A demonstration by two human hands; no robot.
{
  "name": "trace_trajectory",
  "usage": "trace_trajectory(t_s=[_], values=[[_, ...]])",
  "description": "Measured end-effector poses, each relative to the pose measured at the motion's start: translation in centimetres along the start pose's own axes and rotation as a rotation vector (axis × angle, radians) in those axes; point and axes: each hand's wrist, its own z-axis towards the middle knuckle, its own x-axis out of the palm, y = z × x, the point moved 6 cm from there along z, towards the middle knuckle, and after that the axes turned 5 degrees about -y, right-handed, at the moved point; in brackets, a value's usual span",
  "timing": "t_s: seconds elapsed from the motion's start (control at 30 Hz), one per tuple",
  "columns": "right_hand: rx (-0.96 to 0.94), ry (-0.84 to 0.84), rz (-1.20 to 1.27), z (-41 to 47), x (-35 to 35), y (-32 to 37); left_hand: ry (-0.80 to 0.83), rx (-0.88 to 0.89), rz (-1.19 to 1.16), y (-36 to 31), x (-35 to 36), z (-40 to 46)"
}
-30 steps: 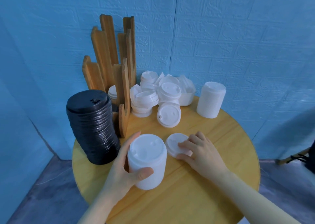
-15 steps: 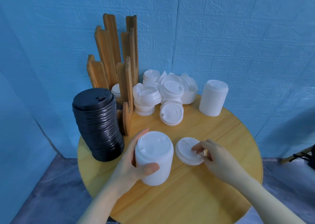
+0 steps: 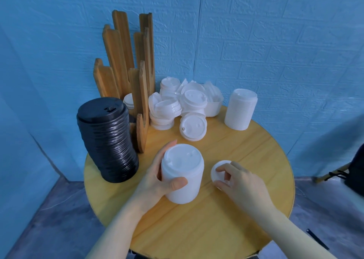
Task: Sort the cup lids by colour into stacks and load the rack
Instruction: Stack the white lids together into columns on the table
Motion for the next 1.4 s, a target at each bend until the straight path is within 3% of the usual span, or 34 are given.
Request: trace_trajectory(t_s=[0.1,0.2,0.27,0.33,0.4,0.47,0.57,0.67,0.73,0.83,0.97,1.2,1.3,1.4], values=[[0.005,0.001,0.055,0.3,-0.3,-0.1,0.001,-0.005,-0.008,0.0,0.0,-0.1],[-0.048,-0.01,0.294,1.0,-1.9,-1.6,0.0,-0.007,-0.006,0.0,0.0,-0.2],[-0.129,0.149,0.291,1.8,-2.1,-2.9,-0.006,-0.011,-0.012,0.1,0.0,-0.2],[-0.177,0.418,0.177,1.9,-0.9,-4.1,-0.003,-0.008,-0.013,0.1,0.0,-0.1],[-0.191,0.548,0.182,1.7,0.2,-4.9,0.017,-0.011,-0.019,0.1,0.1,-0.2],[-0.202,0.522,0.23,1.8,1.0,-5.1,0.034,-0.022,-0.03,0.0,0.2,-0.3],[-0.176,0.347,0.303,2.3,0.8,-4.4,0.037,-0.033,-0.041,0.0,0.3,-0.4],[-0.042,0.103,0.601,3.0,-1.1,-2.7,0.024,-0.035,-0.043,0.1,0.3,-0.3],[-0.037,0.08,0.802,3.0,-2.1,-0.5,0.018,-0.035,-0.051,0.2,0.3,-0.3],[-0.159,0.177,0.939,2.7,-2.7,3.4,0.031,-0.055,-0.101,0.3,0.4,-0.2],[-0.278,0.27,0.862,2.7,-2.0,6.8,0.036,-0.048,-0.115,0.2,0.5,-0.3],[-0.214,0.374,0.825,2.4,-1.4,8.0,0.042,-0.042,-0.141,0.6,0.4,-0.1],[-0.153,0.308,0.713,2.2,-1.8,8.2,0.038,-0.039,-0.134,0.6,0.3,-0.1],[-0.118,0.13,0.447,1.6,-2.3,8.9,0.035,-0.026,-0.103,0.7,0.2,-0.2]])
